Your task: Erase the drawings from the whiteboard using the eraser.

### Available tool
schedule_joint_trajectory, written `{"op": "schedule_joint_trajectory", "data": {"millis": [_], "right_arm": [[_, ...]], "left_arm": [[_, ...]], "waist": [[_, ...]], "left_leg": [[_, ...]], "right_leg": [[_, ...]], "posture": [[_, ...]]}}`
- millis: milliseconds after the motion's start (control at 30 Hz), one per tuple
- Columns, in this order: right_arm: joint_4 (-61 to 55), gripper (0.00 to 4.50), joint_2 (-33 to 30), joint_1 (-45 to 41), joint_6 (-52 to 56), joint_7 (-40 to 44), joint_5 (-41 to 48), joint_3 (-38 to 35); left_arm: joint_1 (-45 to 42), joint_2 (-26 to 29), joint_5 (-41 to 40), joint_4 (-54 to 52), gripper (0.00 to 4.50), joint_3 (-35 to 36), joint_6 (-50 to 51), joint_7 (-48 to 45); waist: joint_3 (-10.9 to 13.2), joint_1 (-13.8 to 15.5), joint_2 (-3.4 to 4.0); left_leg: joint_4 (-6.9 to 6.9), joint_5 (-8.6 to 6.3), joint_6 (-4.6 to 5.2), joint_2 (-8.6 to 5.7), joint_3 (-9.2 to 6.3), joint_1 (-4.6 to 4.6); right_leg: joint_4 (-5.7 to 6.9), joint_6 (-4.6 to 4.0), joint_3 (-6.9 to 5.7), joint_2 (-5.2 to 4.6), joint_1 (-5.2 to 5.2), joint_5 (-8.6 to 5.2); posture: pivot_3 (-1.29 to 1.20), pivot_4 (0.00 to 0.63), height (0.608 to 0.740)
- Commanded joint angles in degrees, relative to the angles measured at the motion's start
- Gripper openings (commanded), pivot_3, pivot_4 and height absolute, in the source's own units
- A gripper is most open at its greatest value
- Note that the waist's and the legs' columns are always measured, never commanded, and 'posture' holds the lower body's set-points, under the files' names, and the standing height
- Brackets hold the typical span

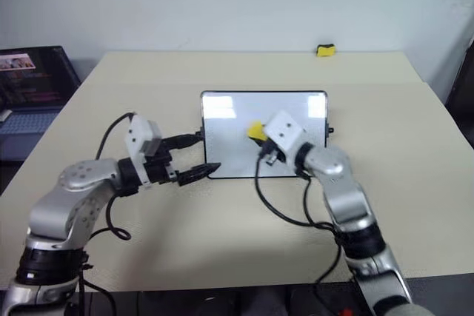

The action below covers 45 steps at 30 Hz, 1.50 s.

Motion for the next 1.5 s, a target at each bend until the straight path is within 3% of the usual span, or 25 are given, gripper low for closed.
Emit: {"op": "schedule_joint_trajectory", "data": {"millis": [33,267,500,733,967,1267,1500], "right_arm": [[-11.72,1.19,0.08,5.45,8.55,-3.54,1.58,-4.52],[-21.77,1.19,-0.78,19.32,14.90,-12.53,-0.26,-15.23],[-21.33,1.19,3.08,26.50,16.64,-18.48,1.24,-20.65],[-18.01,1.19,6.47,23.74,17.05,-21.34,4.57,-19.91],[-10.79,1.19,7.45,18.99,15.68,-24.20,6.93,-22.04],[-3.23,1.19,3.59,15.18,15.01,-25.06,10.00,-25.81],[0.19,3.40,2.12,13.71,13.86,-25.10,12.41,-26.57]], "left_arm": [[-3.38,-0.89,-0.30,-0.41,4.50,-2.65,-1.37,-2.78],[-10.78,-6.12,1.87,7.27,4.50,-11.99,-6.83,-12.54],[-19.40,-13.66,5.63,17.74,4.50,-21.05,-14.66,-24.41],[-20.70,-17.71,8.57,21.33,4.50,-24.42,-18.60,-27.31],[-19.19,-17.81,10.01,21.36,4.50,-23.27,-18.61,-25.34],[-16.71,-16.57,10.10,18.52,4.50,-21.79,-17.11,-21.90],[-15.31,-16.74,10.38,17.15,4.50,-21.18,-16.44,-18.95]], "waist": [[0.00,-0.14,0.00],[0.00,0.15,0.01],[-0.02,-0.30,0.02],[-0.05,-1.06,0.07],[-0.06,-1.05,0.08],[-0.07,-1.09,0.10],[-0.09,-1.08,0.13]], "left_leg": [[0.01,0.00,0.00,-0.01,0.02,0.01],[0.06,0.01,0.00,-0.04,0.15,0.08],[0.08,0.02,0.01,-0.06,0.32,0.09],[0.09,-0.01,0.09,-0.04,0.37,0.14],[0.09,-0.02,0.12,-0.06,0.32,0.12],[0.08,-0.04,0.17,-0.05,0.32,0.12],[0.09,-0.05,0.19,-0.06,0.33,0.12]], "right_leg": [[0.01,0.01,0.01,0.00,0.01,0.00],[0.04,0.03,-0.01,0.02,0.09,0.00],[0.07,0.05,0.02,0.05,0.13,-0.02],[0.11,0.05,0.07,0.06,0.14,-0.02],[0.11,0.06,0.06,0.06,0.14,-0.01],[0.11,0.06,0.07,0.05,0.14,-0.01],[0.12,0.06,0.08,0.05,0.14,-0.01]], "posture": [[0.00,0.150,0.740],[0.00,0.150,0.740],[0.00,0.150,0.740],[0.00,0.150,0.740],[0.00,0.150,0.740],[0.00,0.150,0.740],[0.00,0.150,0.740]]}}
